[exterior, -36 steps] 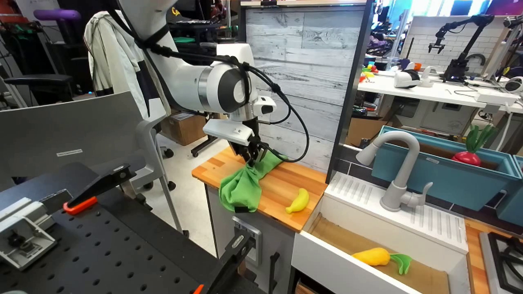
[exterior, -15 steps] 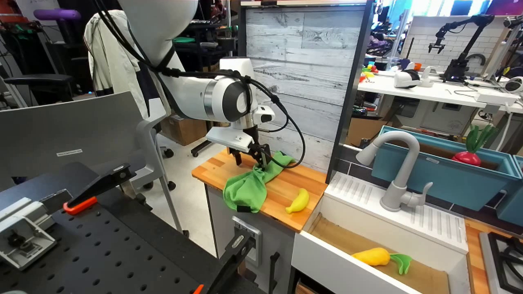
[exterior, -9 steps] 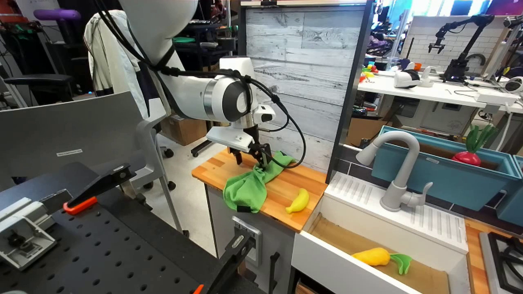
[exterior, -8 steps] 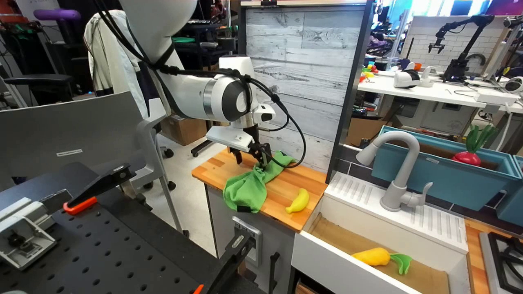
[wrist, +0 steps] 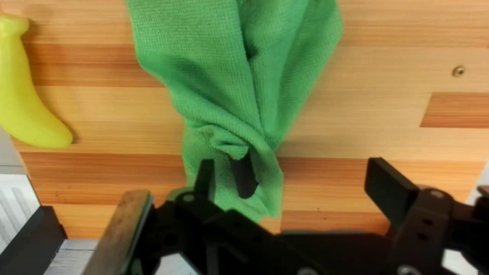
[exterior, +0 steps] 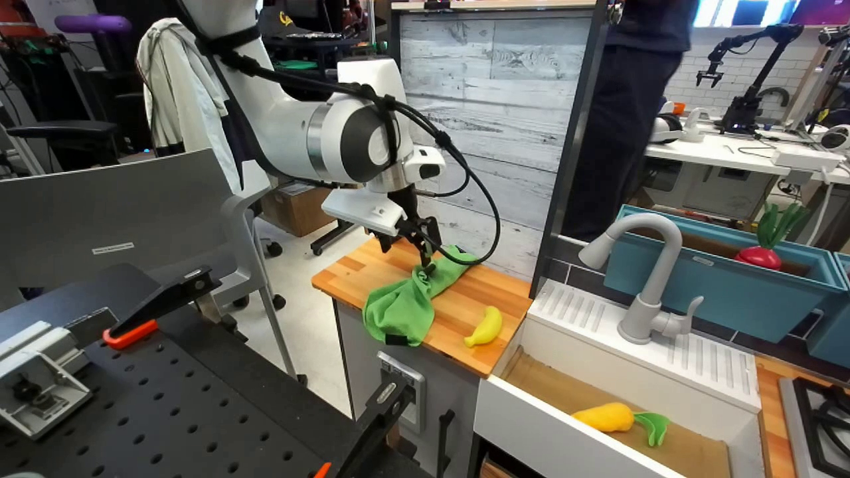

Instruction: Fold the cloth on the counter

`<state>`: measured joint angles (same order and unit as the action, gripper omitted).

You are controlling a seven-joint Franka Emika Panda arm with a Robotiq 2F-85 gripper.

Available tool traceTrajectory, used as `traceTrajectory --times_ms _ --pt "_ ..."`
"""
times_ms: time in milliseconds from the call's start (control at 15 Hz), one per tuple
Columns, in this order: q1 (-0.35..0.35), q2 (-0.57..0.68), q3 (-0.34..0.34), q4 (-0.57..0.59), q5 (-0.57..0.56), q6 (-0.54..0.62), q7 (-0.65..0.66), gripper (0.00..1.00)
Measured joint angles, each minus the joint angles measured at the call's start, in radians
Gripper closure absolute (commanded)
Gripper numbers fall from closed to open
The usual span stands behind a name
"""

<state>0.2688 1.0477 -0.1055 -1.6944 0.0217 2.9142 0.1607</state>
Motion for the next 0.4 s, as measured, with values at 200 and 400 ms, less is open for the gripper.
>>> traceTrajectory --times_ms 200,400 --pt "-0.002 -0.088 0.000 -0.110 0.000 0.047 0.000 0.00" --pt "-0.002 -0.078 0.001 -0.104 0.000 0.047 0.000 0.00"
